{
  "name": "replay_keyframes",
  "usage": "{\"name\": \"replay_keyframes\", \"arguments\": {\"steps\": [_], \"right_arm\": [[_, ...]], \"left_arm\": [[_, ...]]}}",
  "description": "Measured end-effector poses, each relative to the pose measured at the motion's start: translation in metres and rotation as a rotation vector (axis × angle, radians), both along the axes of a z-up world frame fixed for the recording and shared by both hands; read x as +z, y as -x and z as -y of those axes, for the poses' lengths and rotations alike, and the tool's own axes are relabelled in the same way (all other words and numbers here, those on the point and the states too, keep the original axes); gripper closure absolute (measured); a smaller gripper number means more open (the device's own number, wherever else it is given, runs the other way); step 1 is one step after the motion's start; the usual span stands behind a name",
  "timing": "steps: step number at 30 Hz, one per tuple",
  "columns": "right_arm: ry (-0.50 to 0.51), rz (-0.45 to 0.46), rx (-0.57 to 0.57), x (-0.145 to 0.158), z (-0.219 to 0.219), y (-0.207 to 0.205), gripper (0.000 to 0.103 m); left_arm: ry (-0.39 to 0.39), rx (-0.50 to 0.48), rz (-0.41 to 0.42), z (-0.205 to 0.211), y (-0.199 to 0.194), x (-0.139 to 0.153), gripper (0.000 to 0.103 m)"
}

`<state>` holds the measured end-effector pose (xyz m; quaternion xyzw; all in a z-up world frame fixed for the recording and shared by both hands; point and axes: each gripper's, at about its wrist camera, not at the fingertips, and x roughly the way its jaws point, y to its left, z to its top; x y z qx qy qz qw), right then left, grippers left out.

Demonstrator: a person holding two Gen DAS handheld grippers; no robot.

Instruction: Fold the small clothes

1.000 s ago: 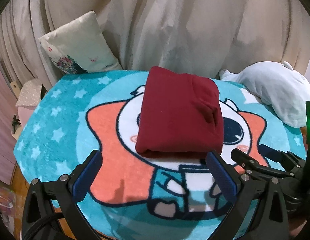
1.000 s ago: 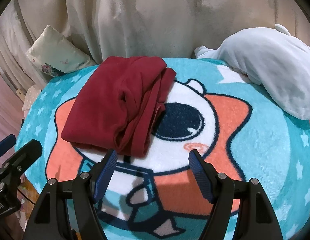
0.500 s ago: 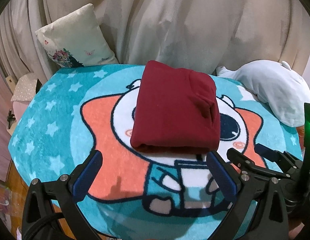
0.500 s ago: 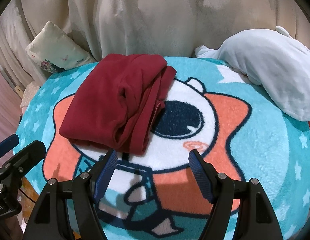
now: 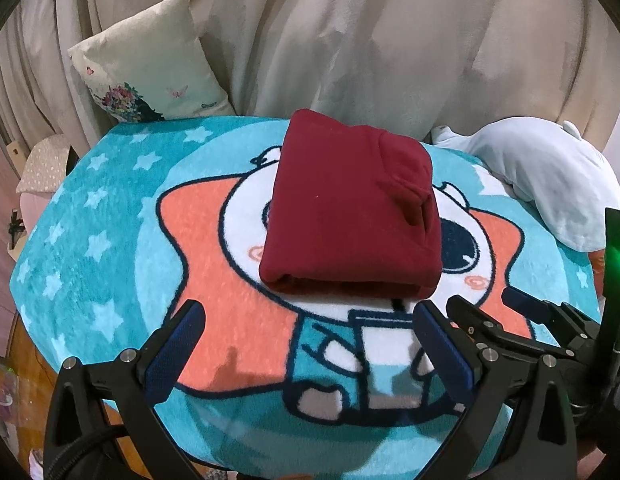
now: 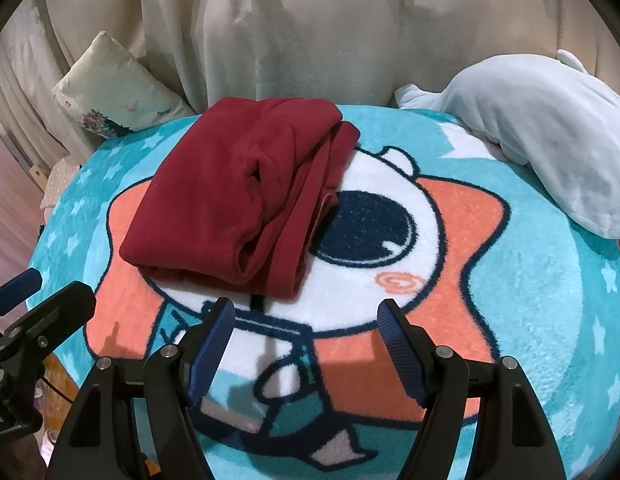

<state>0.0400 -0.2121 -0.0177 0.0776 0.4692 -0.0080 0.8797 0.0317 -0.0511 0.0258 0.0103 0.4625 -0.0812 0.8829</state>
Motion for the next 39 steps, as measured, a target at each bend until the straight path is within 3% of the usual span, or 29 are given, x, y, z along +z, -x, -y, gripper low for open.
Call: {"name": "replay_keyframes", "arguments": {"steps": [39], "right_arm": [[0.037,-0.034,0.002,-0.012,-0.003,-0.009,0.025]], "left_arm": [[0.020,-0.005,-0.066,-0.003,-0.007,-0.016,0.000]]}}
